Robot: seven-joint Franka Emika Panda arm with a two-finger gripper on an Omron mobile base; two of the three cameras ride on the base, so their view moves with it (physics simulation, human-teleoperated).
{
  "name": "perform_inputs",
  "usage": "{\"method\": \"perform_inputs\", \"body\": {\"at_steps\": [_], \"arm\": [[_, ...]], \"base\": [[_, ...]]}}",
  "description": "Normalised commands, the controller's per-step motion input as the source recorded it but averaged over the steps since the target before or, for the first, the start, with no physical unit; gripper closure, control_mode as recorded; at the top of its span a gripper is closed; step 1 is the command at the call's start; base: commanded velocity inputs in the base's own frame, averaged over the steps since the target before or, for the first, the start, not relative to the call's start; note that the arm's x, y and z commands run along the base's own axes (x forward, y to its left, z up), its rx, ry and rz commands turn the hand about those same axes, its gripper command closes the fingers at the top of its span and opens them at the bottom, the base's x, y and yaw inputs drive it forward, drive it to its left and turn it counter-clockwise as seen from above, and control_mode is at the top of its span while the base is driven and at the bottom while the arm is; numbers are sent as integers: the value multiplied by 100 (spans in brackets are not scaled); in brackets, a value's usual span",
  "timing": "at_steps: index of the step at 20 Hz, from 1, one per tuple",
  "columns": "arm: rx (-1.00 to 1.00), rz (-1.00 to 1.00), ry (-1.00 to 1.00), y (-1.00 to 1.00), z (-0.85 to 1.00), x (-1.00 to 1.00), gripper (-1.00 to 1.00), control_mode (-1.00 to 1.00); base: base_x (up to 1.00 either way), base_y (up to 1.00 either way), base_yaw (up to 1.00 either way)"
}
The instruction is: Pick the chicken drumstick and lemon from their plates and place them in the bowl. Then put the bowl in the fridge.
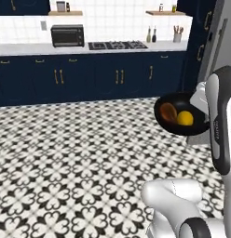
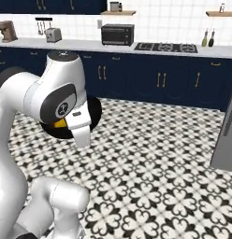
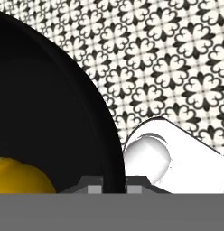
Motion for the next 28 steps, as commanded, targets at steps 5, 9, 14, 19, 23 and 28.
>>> {"method": "perform_inputs", "body": {"at_steps": [5, 9, 14, 19, 23, 28], "arm": [[0, 0, 0, 0, 0, 0, 100, 100], [0, 0, 0, 0, 0, 0, 100, 100], [0, 0, 0, 0, 0, 0, 100, 100], [0, 0, 0, 0, 0, 0, 100, 100], [0, 0, 0, 0, 0, 0, 100, 100], [0, 0, 0, 0, 0, 0, 100, 100]], "base": [[100, 12, 0], [100, 62, -7], [100, 94, -17], [100, 100, -36], [100, 92, -58], [86, 82, -68]]}}
